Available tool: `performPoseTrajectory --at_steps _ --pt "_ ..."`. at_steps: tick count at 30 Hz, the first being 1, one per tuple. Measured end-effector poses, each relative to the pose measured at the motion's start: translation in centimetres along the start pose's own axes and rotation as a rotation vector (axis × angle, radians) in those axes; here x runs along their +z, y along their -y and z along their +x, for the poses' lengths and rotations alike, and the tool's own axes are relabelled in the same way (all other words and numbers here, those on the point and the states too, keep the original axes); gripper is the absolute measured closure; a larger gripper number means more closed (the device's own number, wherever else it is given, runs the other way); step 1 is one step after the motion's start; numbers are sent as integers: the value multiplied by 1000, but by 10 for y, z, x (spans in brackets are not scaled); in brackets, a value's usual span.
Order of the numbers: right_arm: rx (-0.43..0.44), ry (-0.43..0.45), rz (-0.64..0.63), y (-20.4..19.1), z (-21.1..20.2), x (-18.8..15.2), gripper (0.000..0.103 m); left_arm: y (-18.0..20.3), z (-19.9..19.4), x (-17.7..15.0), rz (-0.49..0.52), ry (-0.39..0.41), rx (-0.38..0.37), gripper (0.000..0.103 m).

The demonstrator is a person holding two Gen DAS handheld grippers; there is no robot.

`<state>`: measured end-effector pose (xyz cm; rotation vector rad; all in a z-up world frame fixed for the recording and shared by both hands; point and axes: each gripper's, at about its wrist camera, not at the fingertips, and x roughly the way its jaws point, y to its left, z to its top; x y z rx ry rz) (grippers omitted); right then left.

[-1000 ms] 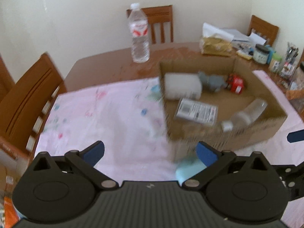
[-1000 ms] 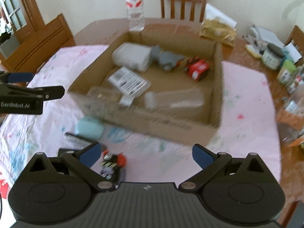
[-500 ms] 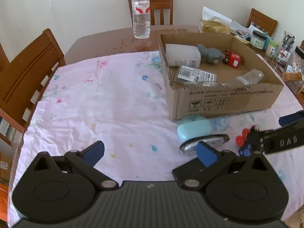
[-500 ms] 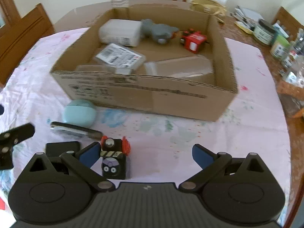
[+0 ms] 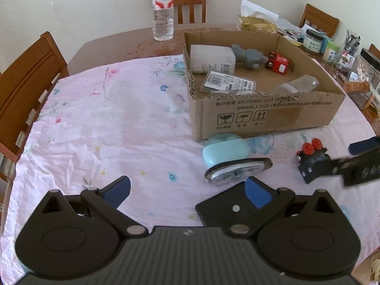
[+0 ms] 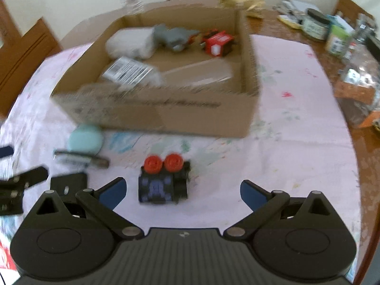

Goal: Organize rigid objects
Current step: 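Reach the right tool to the black toy robot with red buttons and grasp it, then grasp the black square timer with the left tool while the right tool lifts the robot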

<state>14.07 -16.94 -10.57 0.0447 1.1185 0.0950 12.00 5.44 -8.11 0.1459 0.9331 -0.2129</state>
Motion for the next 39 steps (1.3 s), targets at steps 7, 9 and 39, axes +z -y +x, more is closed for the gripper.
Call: performPoseTrajectory --at_steps 7,9,39 --pt "-50 22 -109 -19 24 -12 0 10 6 -10 4 -45 -7 1" --pt "-62 30 -114 -15 28 -13 0 13 8 -14 3 -60 -6 1" --pt "34 68 -261 8 23 -16 0 29 28 -35 -158 -88 84 1"
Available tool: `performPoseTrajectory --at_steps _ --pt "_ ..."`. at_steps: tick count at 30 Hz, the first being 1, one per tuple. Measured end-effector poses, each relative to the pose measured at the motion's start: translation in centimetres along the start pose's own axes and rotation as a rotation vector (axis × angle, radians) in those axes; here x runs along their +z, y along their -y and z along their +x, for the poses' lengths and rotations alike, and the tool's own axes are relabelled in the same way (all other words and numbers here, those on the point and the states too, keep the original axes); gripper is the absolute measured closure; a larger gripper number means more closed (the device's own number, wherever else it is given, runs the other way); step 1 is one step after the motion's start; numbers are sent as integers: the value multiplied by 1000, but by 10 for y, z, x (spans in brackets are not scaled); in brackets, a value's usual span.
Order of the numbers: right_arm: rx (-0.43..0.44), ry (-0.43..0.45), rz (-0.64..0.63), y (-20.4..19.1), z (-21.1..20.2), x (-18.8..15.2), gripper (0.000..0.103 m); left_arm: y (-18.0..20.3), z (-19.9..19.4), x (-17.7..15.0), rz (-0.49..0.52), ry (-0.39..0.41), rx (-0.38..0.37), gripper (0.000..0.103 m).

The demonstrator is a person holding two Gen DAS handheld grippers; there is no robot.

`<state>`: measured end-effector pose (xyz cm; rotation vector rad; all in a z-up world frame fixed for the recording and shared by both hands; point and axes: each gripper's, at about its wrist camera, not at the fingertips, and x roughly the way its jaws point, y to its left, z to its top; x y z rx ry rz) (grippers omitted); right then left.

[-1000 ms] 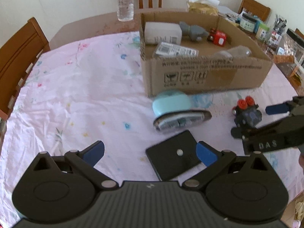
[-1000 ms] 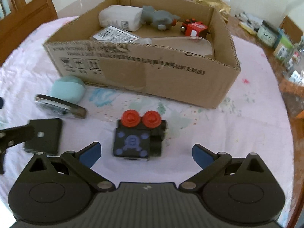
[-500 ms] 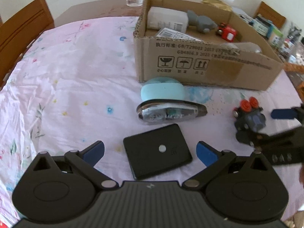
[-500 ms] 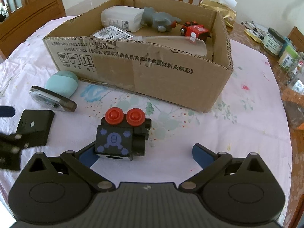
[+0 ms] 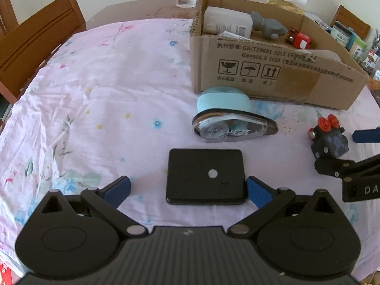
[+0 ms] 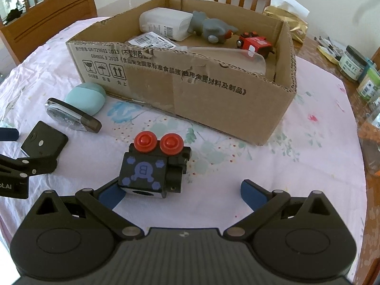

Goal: Organize rigid objects
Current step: 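Grasp the black square timer with the left tool while the right tool lifts the robot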

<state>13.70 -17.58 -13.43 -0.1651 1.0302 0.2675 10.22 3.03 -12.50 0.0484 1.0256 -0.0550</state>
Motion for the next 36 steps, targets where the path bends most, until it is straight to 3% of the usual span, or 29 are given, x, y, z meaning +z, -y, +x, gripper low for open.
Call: performPoseTrajectory --at_steps 1,6,12,18,29,36 --pt "0 1 2 0 0 0 0 1 0 2 4 1 -7 3" --pt "-3 11 4 0 -1 -2 0 12 -3 11 35 8 -31 33" --pt "-8 -1 19 -6 -1 0 0 13 -3 11 52 11 -41 34" --pt "18 23 -25 -24 -6 6 25 10 -3 11 64 12 -46 33" --pt "-8 46 0 -28 -6 12 46 11 -1 10 68 23 -46 32" --pt "3 44 -2 -28 -11 14 47 8 -2 13 77 -1 -80 34"
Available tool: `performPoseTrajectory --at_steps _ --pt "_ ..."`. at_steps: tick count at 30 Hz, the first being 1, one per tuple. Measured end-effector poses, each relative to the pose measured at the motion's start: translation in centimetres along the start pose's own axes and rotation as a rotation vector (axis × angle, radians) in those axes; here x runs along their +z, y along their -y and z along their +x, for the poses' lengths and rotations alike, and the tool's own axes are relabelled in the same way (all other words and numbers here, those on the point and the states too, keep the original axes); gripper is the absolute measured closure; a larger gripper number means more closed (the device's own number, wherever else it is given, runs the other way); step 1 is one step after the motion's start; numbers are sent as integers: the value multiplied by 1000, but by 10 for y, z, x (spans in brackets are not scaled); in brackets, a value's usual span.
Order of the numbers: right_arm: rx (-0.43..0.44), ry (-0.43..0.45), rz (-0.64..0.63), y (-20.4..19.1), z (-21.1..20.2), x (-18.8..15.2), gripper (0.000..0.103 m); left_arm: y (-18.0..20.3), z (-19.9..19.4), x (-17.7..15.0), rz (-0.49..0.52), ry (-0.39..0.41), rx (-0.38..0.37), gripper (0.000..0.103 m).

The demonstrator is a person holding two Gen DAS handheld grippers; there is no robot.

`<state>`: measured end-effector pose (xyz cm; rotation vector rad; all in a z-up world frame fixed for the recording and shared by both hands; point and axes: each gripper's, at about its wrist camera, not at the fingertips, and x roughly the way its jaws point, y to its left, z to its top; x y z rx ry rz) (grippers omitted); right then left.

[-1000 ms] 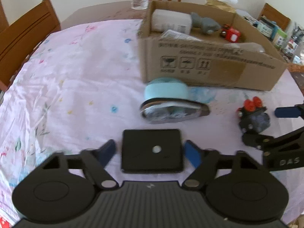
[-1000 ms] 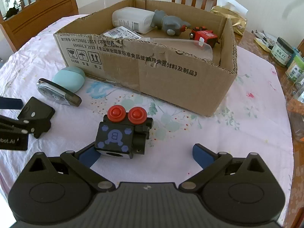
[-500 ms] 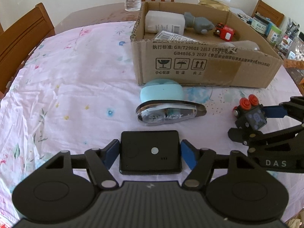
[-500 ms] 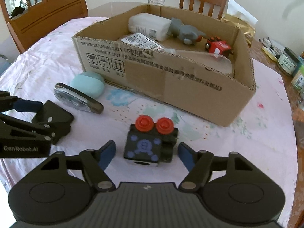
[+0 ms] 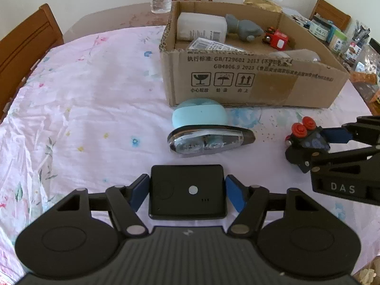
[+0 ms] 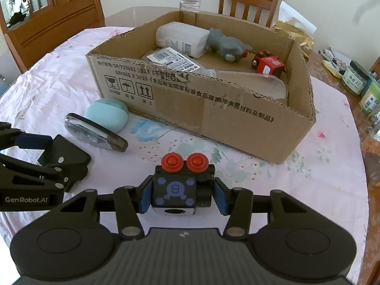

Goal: Organize rigid objects
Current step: 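Grasp the black square timer with the left tool while the right tool lifts the robot, then drop the robot into the cardboard box with the right tool while the left tool carries the timer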

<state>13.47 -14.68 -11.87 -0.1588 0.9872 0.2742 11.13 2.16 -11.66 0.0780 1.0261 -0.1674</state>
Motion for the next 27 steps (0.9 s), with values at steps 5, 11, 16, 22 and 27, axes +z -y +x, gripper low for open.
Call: performPoseTrajectory --at_steps 5,11,16,22,27 --pt "0 -6 -23 0 -5 1 47 -1 -4 1 32 -28 -23 34" --pt "7 -3 -33 7 -17 5 47 -1 -19 5 96 -26 -30 34" --pt "26 20 -47 16 -39 11 47 0 -37 13 137 -25 -52 34" --pt "37 90 -39 32 -69 33 47 -2 -57 25 146 -16 -78 34" --pt "27 150 -56 44 -74 58 47 -3 -72 40 156 22 -73 34"
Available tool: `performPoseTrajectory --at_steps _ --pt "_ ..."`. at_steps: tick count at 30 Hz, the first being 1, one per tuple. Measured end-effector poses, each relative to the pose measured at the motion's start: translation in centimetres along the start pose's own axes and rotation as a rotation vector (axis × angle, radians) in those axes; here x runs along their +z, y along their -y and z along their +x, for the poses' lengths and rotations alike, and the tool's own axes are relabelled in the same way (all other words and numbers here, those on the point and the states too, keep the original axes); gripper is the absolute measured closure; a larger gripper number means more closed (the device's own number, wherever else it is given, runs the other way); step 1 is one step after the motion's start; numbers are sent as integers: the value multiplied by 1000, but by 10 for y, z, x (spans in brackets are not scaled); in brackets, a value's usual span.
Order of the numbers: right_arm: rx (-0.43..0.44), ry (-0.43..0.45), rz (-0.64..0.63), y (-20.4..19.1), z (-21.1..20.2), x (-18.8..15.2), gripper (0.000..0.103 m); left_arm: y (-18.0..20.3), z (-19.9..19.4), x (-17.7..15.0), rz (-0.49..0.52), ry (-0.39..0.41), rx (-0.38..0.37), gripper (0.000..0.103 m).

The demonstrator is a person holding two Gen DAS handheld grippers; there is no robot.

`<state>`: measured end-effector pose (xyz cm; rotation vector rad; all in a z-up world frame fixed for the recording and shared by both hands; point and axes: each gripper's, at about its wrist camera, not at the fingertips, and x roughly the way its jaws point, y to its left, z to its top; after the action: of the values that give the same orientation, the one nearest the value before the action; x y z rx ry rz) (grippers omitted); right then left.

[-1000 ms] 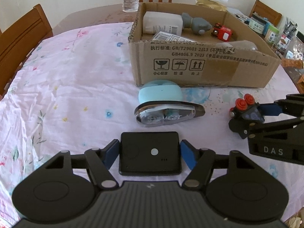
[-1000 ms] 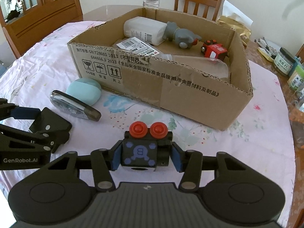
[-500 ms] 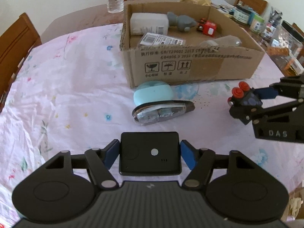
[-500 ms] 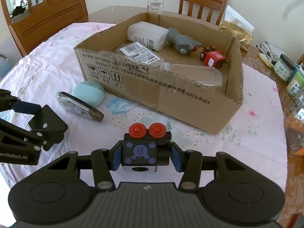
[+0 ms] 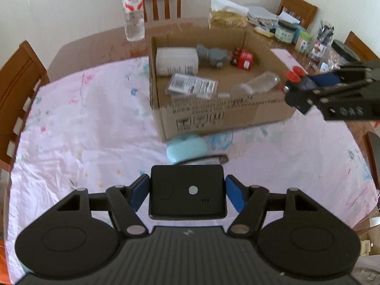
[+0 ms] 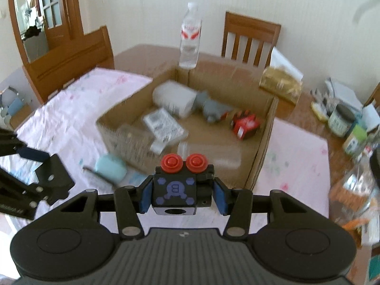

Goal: Organize rigid objects
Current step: 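Drop the robot into the cardboard box with the right tool while the left tool carries the timer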

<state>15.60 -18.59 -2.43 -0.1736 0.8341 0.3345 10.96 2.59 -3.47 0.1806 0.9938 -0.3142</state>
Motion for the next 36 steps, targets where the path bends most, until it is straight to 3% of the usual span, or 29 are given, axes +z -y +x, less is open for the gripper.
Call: performPoseTrajectory --at_steps 5,13,14,16,18,24,36 --pt "-11 28 1 15 21 29 47 -4 -11 13 -7 40 18 34" --pt "-43 -7 -2 34 74 60 46 -11 -16 35 -31 80 63 34" --pt "-40 -17 -5 35 79 61 43 -11 -16 37 -34 83 67 34" --pt "-57 -26 -12 34 85 62 11 -11 -15 42 -35 90 78 34" --pt "-64 6 -5 34 81 60 0 -12 -13 47 -33 93 86 34" --pt "-73 -7 35 35 59 48 0 -12 -3 71 -11 105 91 34" --pt "-90 20 163 43 8 20 0 13 48 131 85 107 19 34"
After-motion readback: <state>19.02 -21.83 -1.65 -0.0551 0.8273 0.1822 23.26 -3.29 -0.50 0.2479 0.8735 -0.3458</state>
